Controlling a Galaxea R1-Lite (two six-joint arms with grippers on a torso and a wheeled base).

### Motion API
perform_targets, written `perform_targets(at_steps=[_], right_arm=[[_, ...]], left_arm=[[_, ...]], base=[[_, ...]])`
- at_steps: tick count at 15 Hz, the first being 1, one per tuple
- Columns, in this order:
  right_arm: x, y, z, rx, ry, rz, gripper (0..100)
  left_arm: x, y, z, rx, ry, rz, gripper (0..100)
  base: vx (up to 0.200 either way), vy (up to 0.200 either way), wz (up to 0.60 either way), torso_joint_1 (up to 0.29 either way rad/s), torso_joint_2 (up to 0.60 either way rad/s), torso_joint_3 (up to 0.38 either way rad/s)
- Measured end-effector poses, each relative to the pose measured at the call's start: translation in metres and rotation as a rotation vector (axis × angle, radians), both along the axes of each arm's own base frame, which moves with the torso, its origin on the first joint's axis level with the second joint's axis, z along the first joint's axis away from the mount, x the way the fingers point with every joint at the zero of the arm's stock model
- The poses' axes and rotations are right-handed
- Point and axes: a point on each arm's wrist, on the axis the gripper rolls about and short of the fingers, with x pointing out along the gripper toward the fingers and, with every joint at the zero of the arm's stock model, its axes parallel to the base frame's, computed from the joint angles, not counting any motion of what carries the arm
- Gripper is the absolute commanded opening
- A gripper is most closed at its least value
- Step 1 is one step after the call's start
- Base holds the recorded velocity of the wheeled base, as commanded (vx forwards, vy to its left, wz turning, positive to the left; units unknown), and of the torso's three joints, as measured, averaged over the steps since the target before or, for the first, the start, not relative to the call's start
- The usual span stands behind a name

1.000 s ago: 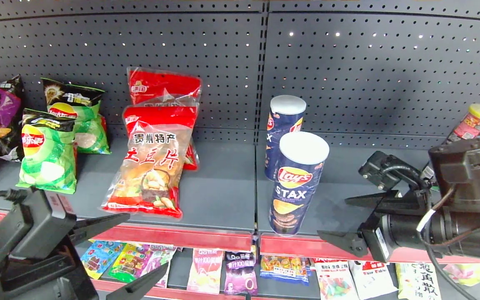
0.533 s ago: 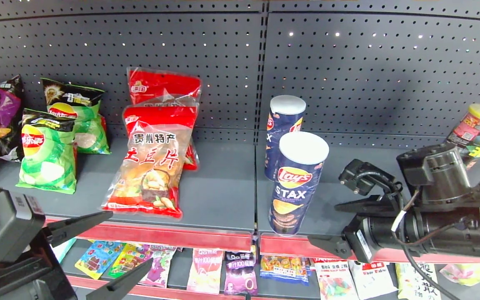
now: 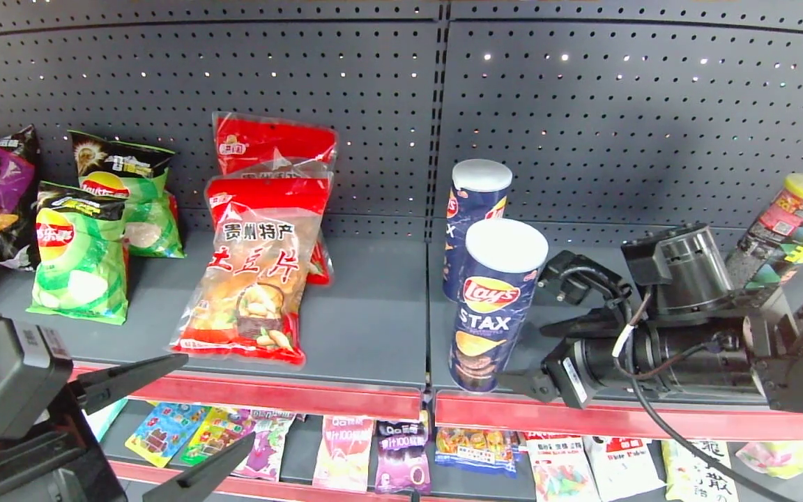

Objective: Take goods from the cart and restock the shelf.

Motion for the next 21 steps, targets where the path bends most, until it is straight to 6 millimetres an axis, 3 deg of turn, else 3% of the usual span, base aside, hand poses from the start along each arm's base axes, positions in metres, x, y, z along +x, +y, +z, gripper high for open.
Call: perform_targets(at_steps=[8,21], right_arm=[[0.011,-0.009,-0.005,-0.02,0.008,-0.061,100],[0.026,-0.007,-0.003,-0.022,-0.01,-0.089,100]], left_arm=[[0.001,0.0,0.0,-0.005,0.009,0.003,100],[0.001,0.0,-0.002,-0.003,0.013,0.005,100]], base=[[0.0,0.0,0.0,0.0,0.0,0.0],[0.0,0.0,0.0,0.0,0.0,0.0]])
